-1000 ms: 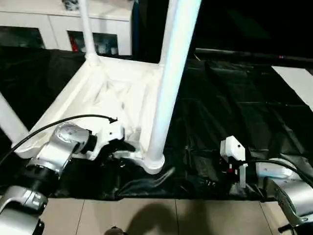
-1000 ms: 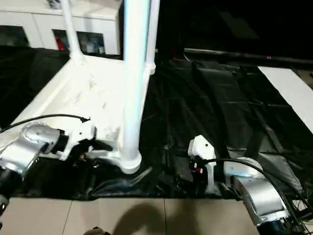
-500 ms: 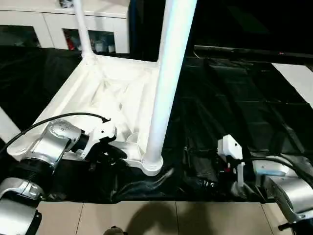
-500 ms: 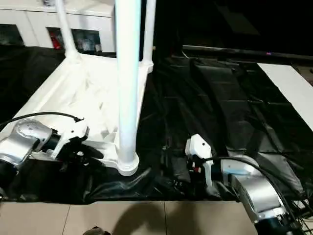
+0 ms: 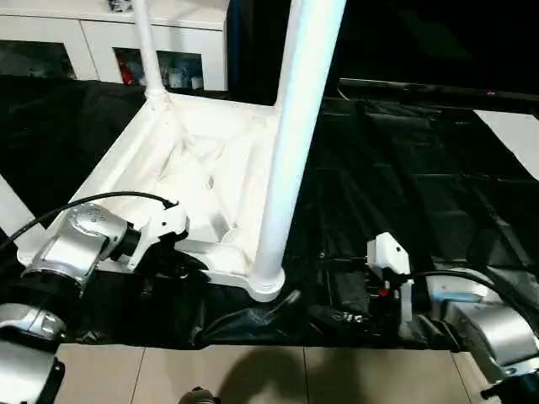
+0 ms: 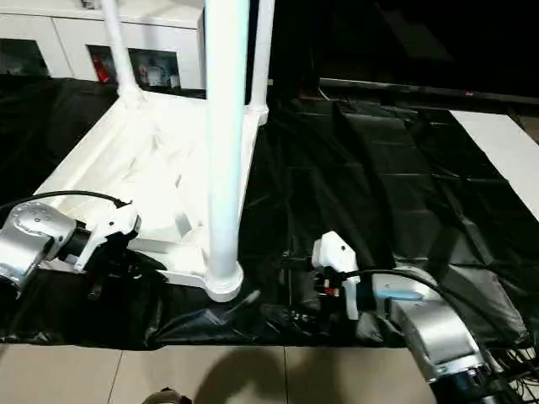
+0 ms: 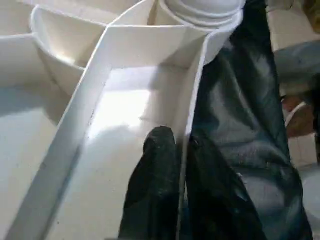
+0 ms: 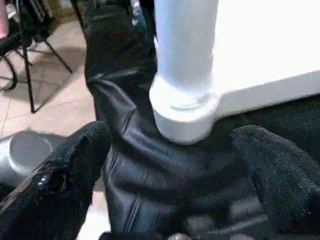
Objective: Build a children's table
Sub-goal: Rotate leg to tighten
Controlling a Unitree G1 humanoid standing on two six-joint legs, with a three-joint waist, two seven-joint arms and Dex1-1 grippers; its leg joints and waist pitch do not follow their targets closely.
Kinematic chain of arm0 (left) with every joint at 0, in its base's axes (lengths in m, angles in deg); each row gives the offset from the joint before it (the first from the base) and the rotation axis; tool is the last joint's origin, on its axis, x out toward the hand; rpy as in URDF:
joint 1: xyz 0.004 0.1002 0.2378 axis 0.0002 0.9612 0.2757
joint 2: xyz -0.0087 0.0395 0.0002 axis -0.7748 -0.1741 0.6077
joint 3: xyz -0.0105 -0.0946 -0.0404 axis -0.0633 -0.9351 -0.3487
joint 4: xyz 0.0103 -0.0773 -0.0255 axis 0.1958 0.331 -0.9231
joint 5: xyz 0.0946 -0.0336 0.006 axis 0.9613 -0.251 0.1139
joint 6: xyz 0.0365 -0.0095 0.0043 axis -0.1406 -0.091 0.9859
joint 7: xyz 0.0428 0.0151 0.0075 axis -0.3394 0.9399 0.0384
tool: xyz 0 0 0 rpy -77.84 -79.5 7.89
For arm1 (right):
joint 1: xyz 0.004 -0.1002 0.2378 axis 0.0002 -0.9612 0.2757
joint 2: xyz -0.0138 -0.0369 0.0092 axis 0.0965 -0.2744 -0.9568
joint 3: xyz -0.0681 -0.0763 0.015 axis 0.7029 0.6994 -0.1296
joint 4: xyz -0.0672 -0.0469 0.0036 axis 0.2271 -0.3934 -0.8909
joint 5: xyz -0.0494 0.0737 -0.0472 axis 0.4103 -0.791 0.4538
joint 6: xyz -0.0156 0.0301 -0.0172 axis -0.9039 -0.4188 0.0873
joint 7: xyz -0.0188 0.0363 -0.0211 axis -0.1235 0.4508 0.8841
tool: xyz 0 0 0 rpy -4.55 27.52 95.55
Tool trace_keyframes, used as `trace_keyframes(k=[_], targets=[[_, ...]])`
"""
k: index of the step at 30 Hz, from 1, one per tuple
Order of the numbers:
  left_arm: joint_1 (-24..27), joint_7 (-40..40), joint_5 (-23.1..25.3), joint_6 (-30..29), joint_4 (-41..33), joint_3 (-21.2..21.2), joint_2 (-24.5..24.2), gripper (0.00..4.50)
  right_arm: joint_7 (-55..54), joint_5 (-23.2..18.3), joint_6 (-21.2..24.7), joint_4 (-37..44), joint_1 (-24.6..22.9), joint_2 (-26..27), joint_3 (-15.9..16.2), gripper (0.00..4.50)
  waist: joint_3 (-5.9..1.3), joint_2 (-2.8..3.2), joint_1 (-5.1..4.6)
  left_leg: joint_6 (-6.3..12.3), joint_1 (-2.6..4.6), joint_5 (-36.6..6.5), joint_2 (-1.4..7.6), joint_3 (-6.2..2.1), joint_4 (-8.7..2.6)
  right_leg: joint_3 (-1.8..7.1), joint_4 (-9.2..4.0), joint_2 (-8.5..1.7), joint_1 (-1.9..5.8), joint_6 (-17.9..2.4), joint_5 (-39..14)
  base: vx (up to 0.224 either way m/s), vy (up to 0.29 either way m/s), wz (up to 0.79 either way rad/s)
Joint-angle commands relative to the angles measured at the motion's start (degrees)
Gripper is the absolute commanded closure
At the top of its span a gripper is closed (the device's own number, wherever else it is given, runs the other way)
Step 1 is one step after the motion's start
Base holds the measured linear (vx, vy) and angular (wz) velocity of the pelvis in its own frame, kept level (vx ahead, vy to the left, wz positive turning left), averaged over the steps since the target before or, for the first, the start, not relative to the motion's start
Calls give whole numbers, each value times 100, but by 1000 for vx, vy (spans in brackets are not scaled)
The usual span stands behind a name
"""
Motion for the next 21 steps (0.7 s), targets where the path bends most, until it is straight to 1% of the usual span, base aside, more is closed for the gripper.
trace_keyframes(k=[1,2,3,4,5,6,7,8,10,11,12,13,14,15,17,18,19,20,21], targets=[[106,92,-286,-172,-155,-85,123,443,-197,158,-123,-164,148,57,92,0,-294,70,5,-225,150,-1732,157,-26,-513,79,-398,-233,113,-1350,-712,0,0,0],[184,142,-283,-189,-233,-48,206,447,-420,304,-244,-306,232,181,128,0,-295,58,-9,-225,142,-1668,149,-21,-507,77,-397,-229,115,-1354,-637,0,0,0],[236,199,-257,-179,-285,-14,268,449,-577,384,-292,-416,310,274,137,0,-300,65,-23,-241,140,-1628,149,-21,-502,75,-390,-236,110,-1366,-597,0,0,0],[268,237,-238,-170,-316,7,306,449,-675,432,-318,-484,360,333,140,0,-294,47,-45,-235,143,-1657,138,-13,-500,72,-402,-220,117,-1353,-652,0,0,0],[308,331,-181,-133,-365,50,371,449,-803,511,-338,-606,451,408,146,0,-291,51,-40,-221,156,-1672,140,-6,-491,81,-409,-224,106,-1339,-695,0,0,0],[327,398,-142,-113,-397,80,417,449,-871,558,-352,-690,512,450,146,0,-290,47,-47,-193,150,-1661,132,-5,-495,87,-422,-227,118,-1302,-820,0,0,0],[344,509,-123,-92,-437,95,513,449,-953,655,-444,-822,601,495,167,0,-290,44,-42,-185,165,-1639,146,5,-489,95,-434,-232,106,-1290,-865,0,0,0],[356,573,-127,-125,-490,89,598,449,-1005,701,-489,-934,674,536,166,0,-291,52,-37,-189,154,-1590,144,-1,-487,94,-428,-234,113,-1282,-843,0,0,0],[343,798,-54,-145,-581,89,843,449,-1160,801,-640,-1286,918,673,121,0,-291,48,-17,-167,170,-1568,150,15,-481,90,-428,-222,95,-1310,-834,0,0,0],[343,798,-54,-145,-581,89,843,450,-1160,801,-640,-1286,918,673,121,26,-292,45,-7,-164,174,-1559,147,20,-476,92,-429,-220,92,-1308,-829,0,0,0],[338,817,-36,-155,-593,99,865,450,-1167,797,-651,-1331,953,689,106,33,-292,45,-7,-164,174,-1559,147,20,-476,92,-429,-220,92,-1308,-829,0,0,0],[323,906,-3,-158,-624,109,907,450,-1156,798,-699,-1440,1024,705,99,33,-295,0,8,-129,168,-1535,158,20,-481,88,-423,-215,104,-1283,-753,0,0,0],[309,929,-2,-155,-623,109,927,450,-1131,786,-718,-1481,1050,709,98,39,-297,21,23,-114,162,-1501,151,14,-482,84,-416,-210,112,-1260,-724,0,0,0],[289,948,2,-163,-613,109,943,450,-1076,777,-730,-1515,1069,702,113,39,-294,-3,17,-101,153,-1479,145,18,-481,85,-421,-209,117,-1245,-727,0,0,0],[266,967,3,-183,-606,109,951,450,-997,757,-746,-1581,1101,706,131,68,-291,8,23,-88,154,-1494,143,19,-480,88,-432,-215,113,-1206,-814,0,0,0],[266,967,3,-183,-606,109,951,450,-997,757,-746,-1581,1101,706,131,68,-290,-1,22,-81,153,-1505,143,20,-480,90,-437,-216,112,-1198,-840,0,0,0],[257,986,16,-187,-605,97,944,450,-949,773,-797,-1680,1145,712,157,85,-285,3,22,-84,156,-1562,148,18,-487,89,-445,-219,103,-1179,-953,0,0,0],[251,992,27,-173,-593,80,927,450,-937,798,-839,-1752,1175,716,172,85,-283,1,23,-89,155,-1581,151,14,-492,88,-450,-222,101,-1170,-996,0,0,0],[259,992,44,-187,-600,62,915,450,-913,807,-872,-1812,1197,726,178,97,-282,6,13,-116,152,-1620,149,11,-498,85,-455,-219,95,-1163,-1073,0,0,0]])
